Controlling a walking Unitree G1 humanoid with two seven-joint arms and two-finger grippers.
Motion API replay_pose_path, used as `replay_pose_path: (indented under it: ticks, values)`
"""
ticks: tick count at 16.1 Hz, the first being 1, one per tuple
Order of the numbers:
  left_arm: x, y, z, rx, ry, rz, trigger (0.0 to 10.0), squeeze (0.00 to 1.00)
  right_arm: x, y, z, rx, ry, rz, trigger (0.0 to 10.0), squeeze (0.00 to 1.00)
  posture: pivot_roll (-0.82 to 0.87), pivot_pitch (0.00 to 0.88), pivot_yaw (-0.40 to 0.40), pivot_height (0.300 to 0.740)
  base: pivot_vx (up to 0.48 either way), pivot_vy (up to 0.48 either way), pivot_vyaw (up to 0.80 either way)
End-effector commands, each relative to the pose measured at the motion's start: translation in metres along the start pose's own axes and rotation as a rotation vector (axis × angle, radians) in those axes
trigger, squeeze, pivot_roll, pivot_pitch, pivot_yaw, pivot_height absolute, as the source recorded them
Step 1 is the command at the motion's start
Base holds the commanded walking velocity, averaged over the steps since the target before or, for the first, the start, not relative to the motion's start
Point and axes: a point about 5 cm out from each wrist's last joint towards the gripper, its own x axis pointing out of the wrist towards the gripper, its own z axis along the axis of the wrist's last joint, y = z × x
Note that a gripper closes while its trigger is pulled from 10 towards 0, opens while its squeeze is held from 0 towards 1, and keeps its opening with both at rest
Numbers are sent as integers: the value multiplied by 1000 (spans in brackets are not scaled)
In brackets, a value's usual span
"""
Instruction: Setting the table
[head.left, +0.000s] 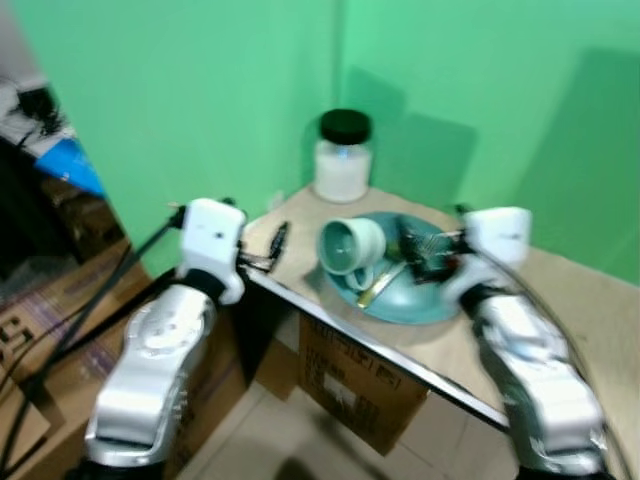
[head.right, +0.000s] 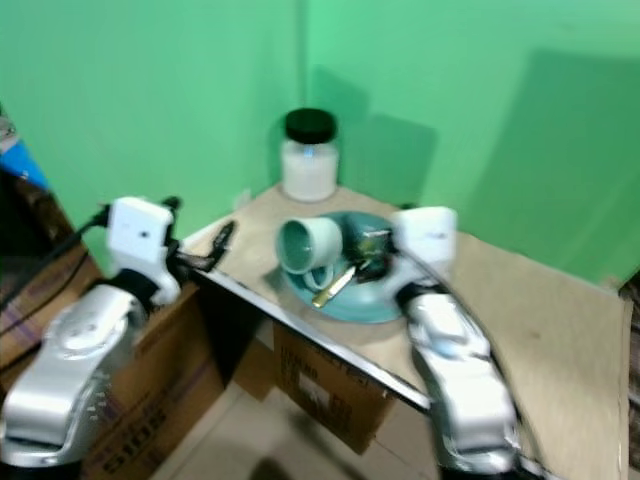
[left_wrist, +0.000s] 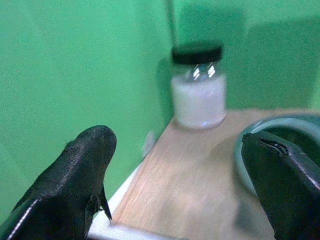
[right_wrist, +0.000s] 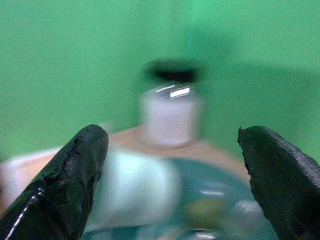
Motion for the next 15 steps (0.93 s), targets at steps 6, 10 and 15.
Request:
replay_pose_path:
  ticks: [6,10,15]
  values:
    - [-19,-6,-28,65,142,-203,10000,0,27,30,-11,-70,166,180,10000,1000,98,0,-39,740,0,0,0]
    - [-27,-5,-33,106,179,-266,10000,0,49,37,-12,-129,226,152,10000,1000,107,0,-51,740,0,0,0]
    - [-29,-10,-27,102,143,-310,10000,0,70,30,-28,-179,320,-62,10000,0,124,0,-60,740,0,0,0]
